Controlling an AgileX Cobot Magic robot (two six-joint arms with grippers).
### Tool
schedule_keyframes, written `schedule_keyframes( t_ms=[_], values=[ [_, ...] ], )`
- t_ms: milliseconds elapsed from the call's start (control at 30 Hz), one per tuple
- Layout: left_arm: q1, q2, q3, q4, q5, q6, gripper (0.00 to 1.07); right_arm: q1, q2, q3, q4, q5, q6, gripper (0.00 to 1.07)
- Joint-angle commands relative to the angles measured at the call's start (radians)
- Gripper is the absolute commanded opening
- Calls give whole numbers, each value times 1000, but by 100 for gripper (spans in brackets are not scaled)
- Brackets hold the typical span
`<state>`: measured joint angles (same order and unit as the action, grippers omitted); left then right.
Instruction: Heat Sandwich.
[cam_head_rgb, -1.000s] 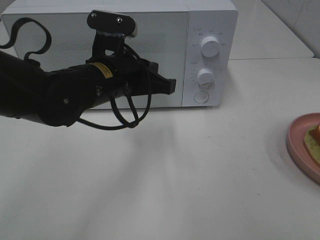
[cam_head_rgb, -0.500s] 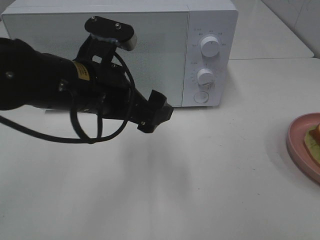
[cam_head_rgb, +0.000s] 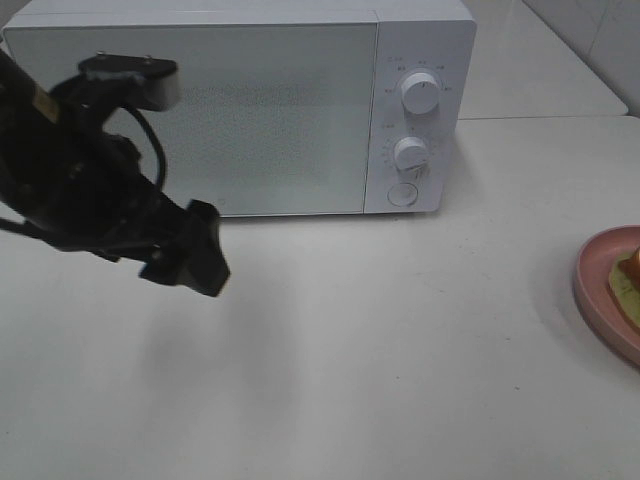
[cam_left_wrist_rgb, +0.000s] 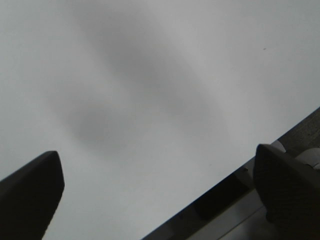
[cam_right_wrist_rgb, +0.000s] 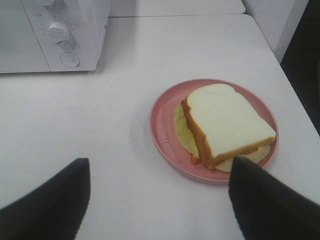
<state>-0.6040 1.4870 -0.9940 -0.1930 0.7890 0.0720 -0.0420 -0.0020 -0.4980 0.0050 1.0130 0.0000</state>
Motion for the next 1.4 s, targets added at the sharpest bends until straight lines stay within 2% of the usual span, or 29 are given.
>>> schedule_keyframes(
  t_ms=[33, 67, 133, 200, 233, 267, 333, 367, 433, 500, 533, 567, 633, 667, 800, 833, 967, 1133, 1200, 1400],
  values=[
    [104, -35, -26, -5, 142, -21, 98, -4, -30, 3, 7, -16, -10, 75],
    [104, -35, -26, -5, 142, -21, 98, -4, -30, 3, 7, -16, -10, 75],
    [200, -79, -26, -4, 208, -21, 98, -4, -30, 3, 7, -16, -10, 75],
    [270, -108, -26, -3, 251, -25, 98, -4, -30, 3, 7, -16, -10, 75],
    [270, -108, -26, -3, 251, -25, 98, -4, -30, 3, 7, -16, -10, 75],
    [334, -141, -26, 3, 299, -25, 97, -4, -30, 3, 7, -16, -10, 75],
    [389, -172, -26, 16, 346, -25, 97, -4, -30, 3, 7, -16, -10, 75],
    [389, -172, -26, 16, 346, -25, 97, -4, -30, 3, 7, -16, -10, 75],
    [466, -224, -25, 48, 400, -25, 97, -4, -30, 3, 7, -16, -10, 75],
    [516, -267, -14, 73, 429, -27, 97, -4, -30, 3, 7, -16, -10, 75],
    [516, -267, -14, 73, 429, -27, 97, -4, -30, 3, 7, -16, -10, 75],
    [561, -316, 15, 79, 432, -30, 97, -4, -30, 3, 7, -16, -10, 75],
    [594, -371, 55, 79, 419, -47, 97, -4, -30, 3, 7, -16, -10, 75],
    [594, -371, 55, 79, 419, -47, 97, -4, -30, 3, 7, -16, -10, 75],
    [612, -536, 181, 82, 375, -72, 97, -4, -30, 3, 7, -16, -10, 75],
    [612, -536, 181, 82, 375, -72, 97, -4, -30, 3, 7, -16, -10, 75],
    [612, -728, 338, 94, 361, -72, 97, -4, -30, 3, 7, -16, -10, 75],
    [612, -811, 402, 111, 347, -72, 97, -4, -30, 3, 7, -16, -10, 75],
    [612, -902, 450, 116, 337, -72, 97, -4, -30, 3, 7, -16, -10, 75],
    [608, -1066, 479, 103, 280, -72, 97, -4, -30, 3, 7, -16, -10, 75]
  ],
)
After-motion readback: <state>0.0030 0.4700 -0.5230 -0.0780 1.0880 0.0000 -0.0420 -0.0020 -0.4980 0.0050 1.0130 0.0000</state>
